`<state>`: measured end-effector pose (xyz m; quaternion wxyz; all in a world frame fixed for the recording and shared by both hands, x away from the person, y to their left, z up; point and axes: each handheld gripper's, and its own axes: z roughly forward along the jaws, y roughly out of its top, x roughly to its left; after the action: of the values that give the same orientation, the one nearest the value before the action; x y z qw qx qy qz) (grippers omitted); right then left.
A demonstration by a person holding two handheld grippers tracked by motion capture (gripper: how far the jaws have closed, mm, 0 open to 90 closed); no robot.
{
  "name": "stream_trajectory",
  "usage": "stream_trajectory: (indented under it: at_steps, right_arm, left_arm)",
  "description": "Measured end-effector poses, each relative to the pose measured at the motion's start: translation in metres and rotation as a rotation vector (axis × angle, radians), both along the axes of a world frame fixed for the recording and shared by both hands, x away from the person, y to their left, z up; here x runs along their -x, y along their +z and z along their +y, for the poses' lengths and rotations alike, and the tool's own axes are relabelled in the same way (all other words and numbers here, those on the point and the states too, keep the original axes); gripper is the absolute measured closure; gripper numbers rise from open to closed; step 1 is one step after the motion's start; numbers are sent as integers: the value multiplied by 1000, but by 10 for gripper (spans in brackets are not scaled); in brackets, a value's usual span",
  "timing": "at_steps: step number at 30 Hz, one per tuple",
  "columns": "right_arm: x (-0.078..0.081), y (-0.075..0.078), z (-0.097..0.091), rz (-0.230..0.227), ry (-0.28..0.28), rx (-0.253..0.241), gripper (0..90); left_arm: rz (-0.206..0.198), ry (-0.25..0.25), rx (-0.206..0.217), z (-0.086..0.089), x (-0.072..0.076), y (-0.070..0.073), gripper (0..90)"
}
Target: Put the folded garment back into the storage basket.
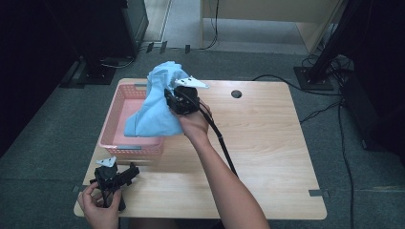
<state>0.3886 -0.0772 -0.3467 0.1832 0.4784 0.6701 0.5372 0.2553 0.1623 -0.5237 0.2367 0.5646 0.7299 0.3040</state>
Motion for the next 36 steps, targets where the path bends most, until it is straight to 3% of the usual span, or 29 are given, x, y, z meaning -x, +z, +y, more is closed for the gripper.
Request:
stream_trajectory:
  at_steps: [36]
  right_arm:
    - [-21, -41, 63, 66, 9, 2, 792]
  left_arm:
    - [-1, 1, 2, 0, 0, 0, 0]
